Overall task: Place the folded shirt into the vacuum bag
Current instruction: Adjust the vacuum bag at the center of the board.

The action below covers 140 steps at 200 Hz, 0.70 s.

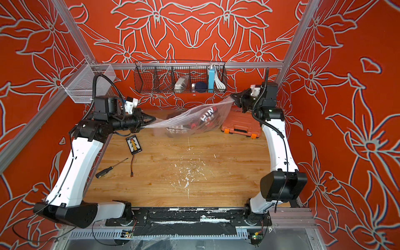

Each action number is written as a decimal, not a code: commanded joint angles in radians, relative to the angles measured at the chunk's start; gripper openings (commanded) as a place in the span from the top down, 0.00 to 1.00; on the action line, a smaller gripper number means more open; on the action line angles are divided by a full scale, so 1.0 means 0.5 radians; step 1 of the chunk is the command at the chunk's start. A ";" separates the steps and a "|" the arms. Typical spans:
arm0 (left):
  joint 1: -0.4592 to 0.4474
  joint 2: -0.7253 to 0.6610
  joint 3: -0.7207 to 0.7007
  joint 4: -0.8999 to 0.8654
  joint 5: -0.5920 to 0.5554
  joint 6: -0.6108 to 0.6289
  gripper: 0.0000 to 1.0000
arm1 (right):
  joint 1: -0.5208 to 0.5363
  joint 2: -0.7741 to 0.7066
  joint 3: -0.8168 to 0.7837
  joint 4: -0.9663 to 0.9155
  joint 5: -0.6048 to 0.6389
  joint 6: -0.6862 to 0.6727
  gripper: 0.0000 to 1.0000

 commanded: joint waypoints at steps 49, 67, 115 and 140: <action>0.137 0.090 0.199 -0.107 -0.011 0.035 1.00 | 0.051 0.122 0.132 -0.066 0.010 -0.055 1.00; 0.155 0.154 0.415 -0.145 -0.002 0.028 1.00 | 0.055 0.217 0.388 0.176 -0.231 0.021 1.00; 0.164 -0.047 -0.256 -0.054 -0.034 0.102 1.00 | -0.053 -0.068 -0.149 0.010 -0.040 -0.095 1.00; 0.178 -0.175 -0.632 0.058 -0.038 0.085 1.00 | -0.149 -0.225 -0.717 0.025 -0.007 -0.185 1.00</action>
